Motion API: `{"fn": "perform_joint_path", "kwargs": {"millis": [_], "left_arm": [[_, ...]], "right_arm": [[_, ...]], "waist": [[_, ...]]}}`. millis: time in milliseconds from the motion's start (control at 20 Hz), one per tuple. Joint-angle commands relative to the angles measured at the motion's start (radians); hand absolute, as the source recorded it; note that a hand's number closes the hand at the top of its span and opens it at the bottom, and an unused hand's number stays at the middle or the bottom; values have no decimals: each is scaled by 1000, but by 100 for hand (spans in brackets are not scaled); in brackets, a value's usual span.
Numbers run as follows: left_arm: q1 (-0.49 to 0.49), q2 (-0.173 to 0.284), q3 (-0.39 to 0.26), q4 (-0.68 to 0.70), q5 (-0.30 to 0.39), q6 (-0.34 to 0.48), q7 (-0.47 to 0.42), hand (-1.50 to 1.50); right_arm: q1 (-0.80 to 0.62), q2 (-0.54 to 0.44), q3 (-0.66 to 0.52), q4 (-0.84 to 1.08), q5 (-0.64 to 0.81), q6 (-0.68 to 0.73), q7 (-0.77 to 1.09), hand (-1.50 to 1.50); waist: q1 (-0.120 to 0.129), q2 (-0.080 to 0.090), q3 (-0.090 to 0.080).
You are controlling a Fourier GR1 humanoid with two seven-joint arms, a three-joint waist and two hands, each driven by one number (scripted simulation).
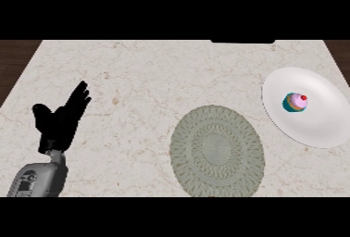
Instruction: Pick the cupcake from the placemat and place it in the plate
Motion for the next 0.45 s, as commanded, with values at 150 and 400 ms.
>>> {"fn": "perform_joint_path", "kwargs": {"millis": [150,400], "left_arm": [[-36,21,24,41,3,-14,-30,0],[-25,-29,-19,33,-29,21,-18,0]], "right_arm": [[31,-50,14,54,14,122,-173,-150],[19,-64,36,78,30,102,-161,-150]], "waist": [[2,7,2],[10,8,3]]}}
